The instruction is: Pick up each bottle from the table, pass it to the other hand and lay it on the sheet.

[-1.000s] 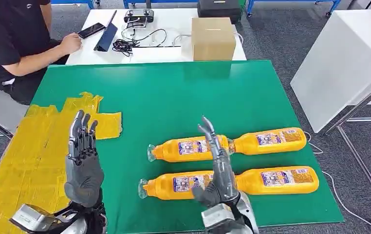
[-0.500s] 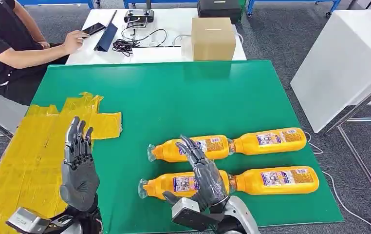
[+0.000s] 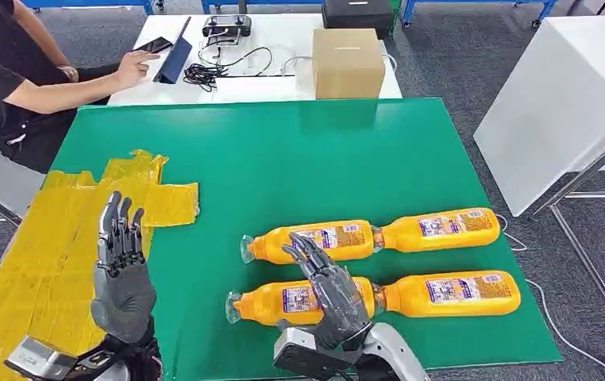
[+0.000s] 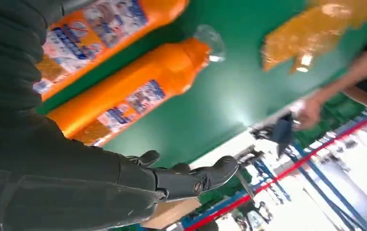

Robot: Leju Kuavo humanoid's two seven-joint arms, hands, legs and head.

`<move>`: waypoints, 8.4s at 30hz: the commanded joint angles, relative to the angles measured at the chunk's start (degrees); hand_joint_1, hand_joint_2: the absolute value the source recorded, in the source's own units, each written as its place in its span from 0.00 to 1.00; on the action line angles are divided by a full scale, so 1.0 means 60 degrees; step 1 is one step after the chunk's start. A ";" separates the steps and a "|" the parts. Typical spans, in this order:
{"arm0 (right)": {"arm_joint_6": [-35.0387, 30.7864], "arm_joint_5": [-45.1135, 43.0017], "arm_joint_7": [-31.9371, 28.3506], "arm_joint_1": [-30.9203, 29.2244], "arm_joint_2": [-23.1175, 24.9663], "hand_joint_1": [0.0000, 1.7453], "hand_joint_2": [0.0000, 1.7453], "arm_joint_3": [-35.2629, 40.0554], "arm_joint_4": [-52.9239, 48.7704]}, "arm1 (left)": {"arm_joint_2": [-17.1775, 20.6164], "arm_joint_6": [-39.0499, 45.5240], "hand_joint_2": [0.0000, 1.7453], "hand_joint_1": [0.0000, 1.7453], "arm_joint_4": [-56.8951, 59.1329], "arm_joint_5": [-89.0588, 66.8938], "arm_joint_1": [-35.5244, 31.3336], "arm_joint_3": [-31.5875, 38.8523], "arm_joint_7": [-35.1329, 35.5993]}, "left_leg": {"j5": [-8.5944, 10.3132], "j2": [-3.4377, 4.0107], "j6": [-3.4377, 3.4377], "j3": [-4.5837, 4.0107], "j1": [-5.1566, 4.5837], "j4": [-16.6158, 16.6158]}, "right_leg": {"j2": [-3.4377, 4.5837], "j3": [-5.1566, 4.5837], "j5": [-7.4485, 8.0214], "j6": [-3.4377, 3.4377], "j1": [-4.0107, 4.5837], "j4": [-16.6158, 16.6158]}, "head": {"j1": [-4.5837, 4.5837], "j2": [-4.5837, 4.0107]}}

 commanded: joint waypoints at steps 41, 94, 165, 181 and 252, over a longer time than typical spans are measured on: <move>0.3940 -0.0334 0.3095 -0.1830 -0.2227 1.00 1.00 0.1991 0.2242 | -0.0124 -0.0258 0.00 0.00 0.0687 0.0646 -0.0411 0.0797 0.0361 | 0.0003 0.0004 -0.0005 0.0037 0.0001 -0.0017 | -0.0002 0.0035 0.0006 0.0002 0.0001 -0.0025 | 0.0000 0.0000; -0.1595 -0.3929 -0.2797 0.0597 0.0842 1.00 1.00 -0.0767 -0.0282 | 0.0069 -0.2925 1.00 0.00 0.1165 0.7076 0.0315 0.0358 0.3823 | -0.0016 0.0001 -0.0026 0.0054 0.0012 -0.0015 | -0.0009 0.0049 -0.0019 -0.0022 0.0008 -0.0016 | 0.0004 0.0000; 0.2518 -0.3556 -0.0234 -0.3642 0.1236 1.00 1.00 0.3116 0.3861 | 0.0544 -0.5476 1.00 1.00 0.2567 0.5923 -0.0434 0.0106 0.3917 | -0.0013 0.0007 -0.0028 0.0057 0.0019 -0.0014 | -0.0003 0.0056 -0.0014 -0.0021 0.0013 -0.0018 | 0.0000 0.0000; -0.0373 -0.2230 -0.0826 -0.2059 0.1012 0.00 0.00 0.1479 0.2306 | 0.0299 -0.2493 1.00 1.00 0.1728 0.3460 -0.0229 0.1316 0.3086 | -0.0016 -0.0019 -0.0024 0.0039 0.0021 -0.0004 | -0.0027 0.0048 -0.0023 -0.0020 0.0015 -0.0012 | 0.0004 0.0000; -0.0434 -0.0580 0.0197 -0.0653 0.1102 0.00 1.00 -0.0661 0.1434 | 0.2197 0.2233 0.00 0.00 0.7022 -1.1024 -0.2692 0.1349 0.7218 | -0.0011 0.0022 -0.0026 0.0063 0.0014 -0.0016 | 0.0016 0.0057 -0.0012 -0.0021 0.0008 -0.0006 | 0.0004 0.0000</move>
